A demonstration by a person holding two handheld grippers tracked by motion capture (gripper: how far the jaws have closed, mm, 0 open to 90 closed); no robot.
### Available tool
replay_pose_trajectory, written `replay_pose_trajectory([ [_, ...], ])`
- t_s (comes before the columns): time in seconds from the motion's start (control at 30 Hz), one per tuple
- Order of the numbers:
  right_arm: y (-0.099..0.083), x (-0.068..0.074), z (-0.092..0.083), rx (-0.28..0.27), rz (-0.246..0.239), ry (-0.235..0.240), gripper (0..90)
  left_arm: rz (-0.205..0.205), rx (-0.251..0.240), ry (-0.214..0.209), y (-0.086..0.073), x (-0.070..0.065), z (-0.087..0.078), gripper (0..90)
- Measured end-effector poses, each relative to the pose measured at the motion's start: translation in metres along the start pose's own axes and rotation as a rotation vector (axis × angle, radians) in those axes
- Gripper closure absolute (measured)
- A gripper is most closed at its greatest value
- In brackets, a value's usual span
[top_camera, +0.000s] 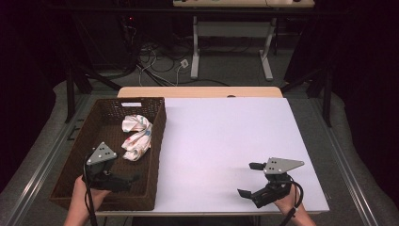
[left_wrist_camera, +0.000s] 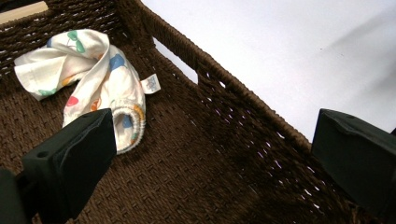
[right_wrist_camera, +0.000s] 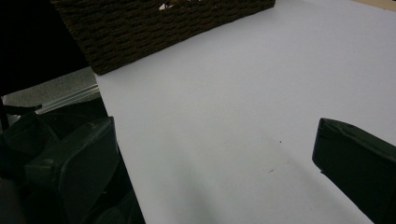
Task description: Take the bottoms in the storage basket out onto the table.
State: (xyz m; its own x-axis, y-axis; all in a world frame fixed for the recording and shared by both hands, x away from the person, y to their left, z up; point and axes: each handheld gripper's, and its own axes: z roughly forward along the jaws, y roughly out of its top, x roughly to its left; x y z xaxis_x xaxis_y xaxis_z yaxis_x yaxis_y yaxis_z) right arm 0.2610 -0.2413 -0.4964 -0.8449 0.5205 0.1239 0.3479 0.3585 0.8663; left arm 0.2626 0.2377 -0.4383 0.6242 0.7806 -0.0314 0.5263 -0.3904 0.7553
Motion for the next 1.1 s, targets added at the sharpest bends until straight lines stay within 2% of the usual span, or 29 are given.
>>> replay_pose_trajectory([
  [0.47, 0.000, 0.000, 0.000, -0.002, 0.001, -0.001, 0.0, 0.030, 0.082, 0.000, 0.027, 0.012, 0.007, 0.0],
  [0.77, 0.001, 0.000, -0.001, -0.002, 0.003, -0.001, 0.0, 0.037, 0.153, 0.005, 0.040, 0.024, 0.021, 0.0],
  [0.9, 0.001, 0.000, -0.001, 0.000, 0.003, -0.002, 0.0, 0.037, 0.173, 0.009, 0.044, 0.027, 0.025, 0.0],
  [0.93, 0.001, 0.000, -0.001, 0.000, 0.003, -0.002, 0.0, 0.048, 0.184, 0.008, 0.046, 0.028, 0.027, 0.0],
  [0.97, 0.001, 0.000, -0.001, 0.000, 0.003, -0.003, 0.0, 0.037, 0.179, 0.013, 0.047, 0.029, 0.029, 0.0],
  [1.1, 0.001, -0.001, -0.001, -0.004, 0.003, -0.002, 0.0, 0.042, 0.209, 0.018, 0.051, 0.035, 0.034, 0.0],
])
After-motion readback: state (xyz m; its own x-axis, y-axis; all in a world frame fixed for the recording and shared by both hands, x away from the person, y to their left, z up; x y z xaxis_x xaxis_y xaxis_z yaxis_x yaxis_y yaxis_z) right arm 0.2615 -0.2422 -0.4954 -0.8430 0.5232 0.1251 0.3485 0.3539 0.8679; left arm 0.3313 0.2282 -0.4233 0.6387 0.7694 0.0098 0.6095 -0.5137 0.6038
